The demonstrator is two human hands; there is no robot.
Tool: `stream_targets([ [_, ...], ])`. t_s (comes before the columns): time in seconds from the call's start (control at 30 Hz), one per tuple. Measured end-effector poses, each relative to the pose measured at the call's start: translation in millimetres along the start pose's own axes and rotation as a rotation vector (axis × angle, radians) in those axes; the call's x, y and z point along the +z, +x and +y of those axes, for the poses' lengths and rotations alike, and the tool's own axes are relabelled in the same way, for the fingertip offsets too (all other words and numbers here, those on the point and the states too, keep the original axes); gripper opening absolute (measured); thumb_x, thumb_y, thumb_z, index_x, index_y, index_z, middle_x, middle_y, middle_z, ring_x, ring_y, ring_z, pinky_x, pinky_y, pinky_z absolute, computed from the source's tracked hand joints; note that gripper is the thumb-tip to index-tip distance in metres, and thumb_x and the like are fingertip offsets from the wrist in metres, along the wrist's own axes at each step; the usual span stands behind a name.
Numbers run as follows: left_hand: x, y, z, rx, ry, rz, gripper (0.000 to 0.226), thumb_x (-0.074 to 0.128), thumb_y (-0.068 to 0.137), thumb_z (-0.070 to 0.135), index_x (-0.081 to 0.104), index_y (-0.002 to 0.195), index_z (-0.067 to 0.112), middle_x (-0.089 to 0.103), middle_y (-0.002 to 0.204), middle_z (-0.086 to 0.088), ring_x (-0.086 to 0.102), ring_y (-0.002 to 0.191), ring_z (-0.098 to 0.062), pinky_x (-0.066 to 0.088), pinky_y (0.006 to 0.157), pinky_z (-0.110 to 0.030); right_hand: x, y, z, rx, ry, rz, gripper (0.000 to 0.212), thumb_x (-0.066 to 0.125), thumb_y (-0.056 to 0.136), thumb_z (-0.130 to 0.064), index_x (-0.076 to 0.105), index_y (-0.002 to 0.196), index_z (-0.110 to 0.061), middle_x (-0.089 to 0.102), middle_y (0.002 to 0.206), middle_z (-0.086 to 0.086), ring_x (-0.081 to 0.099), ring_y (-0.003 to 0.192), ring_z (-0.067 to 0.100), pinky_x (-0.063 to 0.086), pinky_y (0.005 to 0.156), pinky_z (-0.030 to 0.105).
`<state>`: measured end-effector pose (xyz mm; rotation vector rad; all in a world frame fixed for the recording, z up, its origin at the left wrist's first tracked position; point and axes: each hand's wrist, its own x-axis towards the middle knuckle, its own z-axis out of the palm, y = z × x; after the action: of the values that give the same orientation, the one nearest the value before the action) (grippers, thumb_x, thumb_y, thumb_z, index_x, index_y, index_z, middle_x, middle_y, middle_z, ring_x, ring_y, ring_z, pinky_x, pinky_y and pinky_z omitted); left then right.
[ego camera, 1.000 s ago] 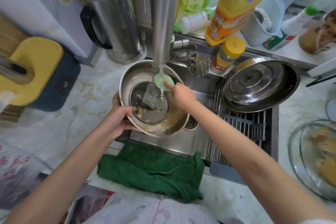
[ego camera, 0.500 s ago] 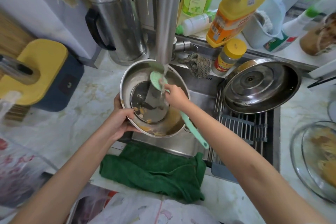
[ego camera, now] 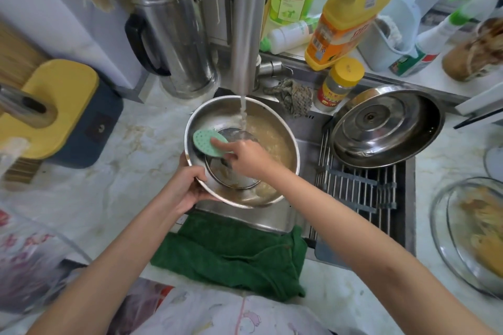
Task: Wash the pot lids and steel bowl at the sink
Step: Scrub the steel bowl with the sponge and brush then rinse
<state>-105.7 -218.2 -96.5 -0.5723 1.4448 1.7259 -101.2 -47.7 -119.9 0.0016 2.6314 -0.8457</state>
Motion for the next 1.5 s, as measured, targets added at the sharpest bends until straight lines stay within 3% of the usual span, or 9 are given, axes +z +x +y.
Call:
stream_targets([
  [0.2, -6.7, -0.5, -2.0, 0.025, 0.012, 0.005, 0.094, 0.046, 0.049, 0.000, 0.035, 0.142, 0.007, 0.059, 0.116, -0.023, 0.071, 0.070, -0.029, 0.056, 0.050, -0.046, -23.8, 4.6, 46.2, 0.236, -0.126, 0.153, 0.060, 0.046, 0.091, -0.010, 0.040, 0.144, -0.036, 0.063, 0.112, 0.017, 0.062, 0.098, 0.036, 0.042, 0.072, 0.034],
  [0.43, -8.6, -3.9, -0.8, 0.031, -0.012, -0.026, 0.092, 0.045, 0.050, -0.001, 0.035, 0.141, 0.003, 0.061, 0.111, -0.020, 0.071, 0.071, -0.030, 0.056, 0.048, -0.047, -15.7, -23.2, 34.9, -0.266, -0.279, -0.096, 0.056, 0.043, 0.094, -0.013, 0.042, 0.140, -0.044, 0.057, 0.086, 0.004, 0.054, 0.072, 0.022, 0.044, 0.063, 0.037],
  [0.57, -11.1, -4.6, 1.4, 0.030, -0.029, -0.024, 0.090, 0.045, 0.050, -0.001, 0.036, 0.139, 0.003, 0.063, 0.105, -0.017, 0.070, 0.077, -0.030, 0.057, 0.049, -0.046, -32.0, -12.6, 58.6, -0.023, -0.315, 0.075, 0.053, 0.042, 0.097, -0.018, 0.038, 0.142, -0.044, 0.062, 0.103, 0.008, 0.061, 0.089, 0.030, 0.042, 0.065, 0.033],
  [0.73, -14.7, 1.5, 9.2, 0.062, -0.013, -0.014, 0.092, 0.045, 0.051, -0.001, 0.032, 0.141, 0.003, 0.062, 0.109, -0.018, 0.070, 0.073, -0.031, 0.056, 0.048, -0.048, -17.5, -27.6, 34.7, -0.299, -0.217, -0.195, 0.053, 0.045, 0.096, -0.015, 0.042, 0.140, -0.045, 0.060, 0.087, 0.002, 0.055, 0.071, 0.019, 0.040, 0.060, 0.032],
  [0.9, -13.8, 2.2, 9.3, 0.062, 0.013, -0.033, 0.092, 0.046, 0.051, -0.001, 0.030, 0.142, 0.006, 0.061, 0.105, -0.016, 0.067, 0.078, -0.031, 0.056, 0.049, -0.049, -46.4, -9.5, 58.2, -0.026, -0.386, 0.070, 0.051, 0.041, 0.097, -0.021, 0.039, 0.141, -0.047, 0.062, 0.106, 0.005, 0.062, 0.094, 0.029, 0.044, 0.066, 0.034],
  [1.1, -9.8, 1.6, 15.0, 0.089, -0.004, -0.044, 0.092, 0.043, 0.050, -0.003, 0.031, 0.141, 0.005, 0.058, 0.107, -0.016, 0.070, 0.063, -0.027, 0.055, 0.044, -0.046, -32.8, -29.0, 39.7, -0.315, -0.326, -0.161, 0.057, 0.043, 0.094, -0.014, 0.040, 0.140, -0.047, 0.058, 0.085, 0.002, 0.054, 0.068, 0.019, 0.037, 0.057, 0.030],
  [1.27, -3.3, 6.3, 10.9, 0.102, 0.055, -0.073, 0.091, 0.045, 0.051, -0.001, 0.033, 0.140, 0.013, 0.058, 0.109, -0.015, 0.071, 0.067, -0.026, 0.056, 0.047, -0.048, -38.9, -9.0, 36.4, -0.045, -0.268, 0.113, 0.055, 0.043, 0.095, -0.015, 0.038, 0.144, -0.039, 0.053, 0.090, 0.002, 0.059, 0.079, 0.027, 0.038, 0.061, 0.033],
  [1.43, -10.4, 13.6, 14.6, 0.110, -0.015, -0.038, 0.078, 0.043, 0.065, -0.010, 0.032, 0.140, 0.005, 0.058, 0.113, -0.021, 0.071, 0.067, -0.029, 0.055, 0.043, -0.044, -12.1, -32.7, 22.3, -0.272, -0.121, -0.196, 0.057, 0.050, 0.094, -0.010, 0.042, 0.141, -0.040, 0.058, 0.085, 0.007, 0.053, 0.072, 0.022, 0.044, 0.067, 0.037],
  [1.5, -10.5, 14.2, 13.2, 0.114, 0.004, -0.041, 0.082, 0.045, 0.061, -0.008, 0.032, 0.140, 0.008, 0.058, 0.119, -0.023, 0.072, 0.071, -0.028, 0.056, 0.045, -0.042, -17.7, -32.2, 24.3, -0.237, -0.177, -0.143, 0.057, 0.048, 0.094, -0.010, 0.043, 0.140, -0.042, 0.059, 0.086, 0.003, 0.053, 0.070, 0.022, 0.047, 0.066, 0.040],
])
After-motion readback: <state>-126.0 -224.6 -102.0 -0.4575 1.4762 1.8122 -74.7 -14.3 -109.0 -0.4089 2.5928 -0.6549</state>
